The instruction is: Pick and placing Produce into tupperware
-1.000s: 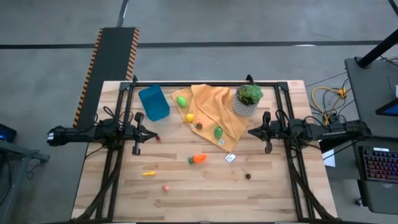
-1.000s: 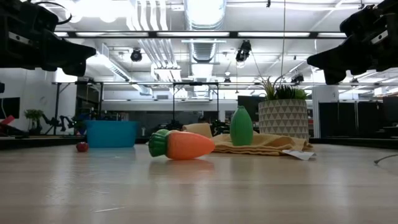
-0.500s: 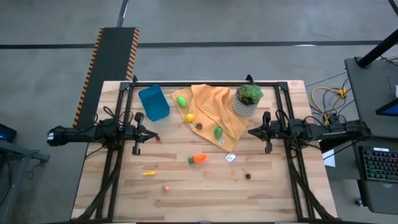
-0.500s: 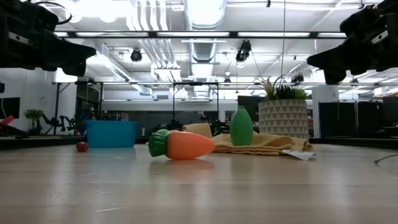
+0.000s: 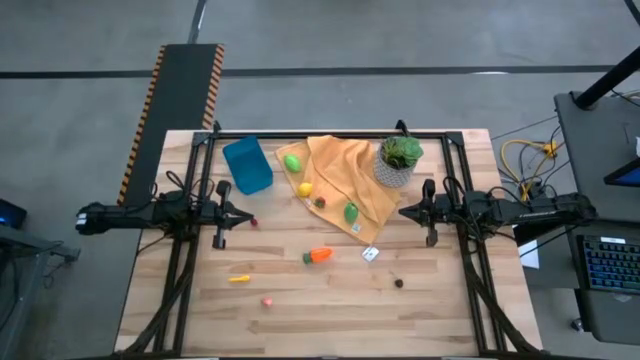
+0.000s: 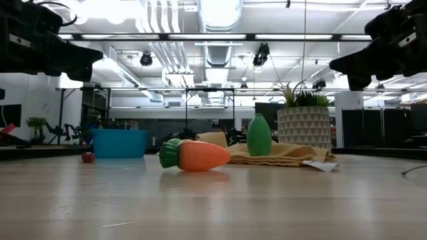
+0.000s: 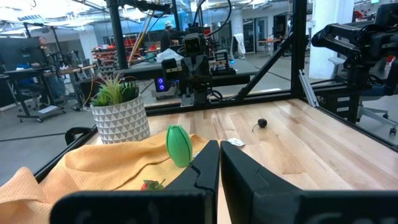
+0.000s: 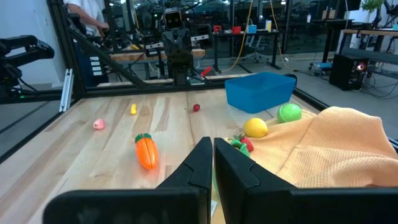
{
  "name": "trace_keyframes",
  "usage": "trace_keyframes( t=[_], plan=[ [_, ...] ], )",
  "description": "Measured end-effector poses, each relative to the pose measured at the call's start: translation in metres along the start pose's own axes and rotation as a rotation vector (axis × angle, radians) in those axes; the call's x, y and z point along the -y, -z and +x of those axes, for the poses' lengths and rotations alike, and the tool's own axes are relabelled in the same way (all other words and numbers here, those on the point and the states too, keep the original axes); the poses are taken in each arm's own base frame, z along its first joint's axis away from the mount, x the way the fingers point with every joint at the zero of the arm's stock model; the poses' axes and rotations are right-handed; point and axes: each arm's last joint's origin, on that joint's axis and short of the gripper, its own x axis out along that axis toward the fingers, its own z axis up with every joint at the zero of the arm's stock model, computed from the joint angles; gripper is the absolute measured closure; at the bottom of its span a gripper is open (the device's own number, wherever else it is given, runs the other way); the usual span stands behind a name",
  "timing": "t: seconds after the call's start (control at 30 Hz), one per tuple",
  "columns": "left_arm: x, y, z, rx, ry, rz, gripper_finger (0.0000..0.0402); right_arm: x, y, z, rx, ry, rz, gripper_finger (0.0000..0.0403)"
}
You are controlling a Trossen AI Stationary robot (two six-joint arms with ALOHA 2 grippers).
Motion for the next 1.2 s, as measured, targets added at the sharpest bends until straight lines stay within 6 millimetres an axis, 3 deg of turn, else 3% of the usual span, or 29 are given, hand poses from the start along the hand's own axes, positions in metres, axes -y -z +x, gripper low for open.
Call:
trace_keyframes(
  t=[1.2],
  plan=[
    [-0.0018, -0.0063, -0.0002, 0.062, -0.045, -0.001, 0.0402, 0.0000, -0.0001, 0.0000, 0.001, 0.000, -0.039, 0.0394]
  ],
)
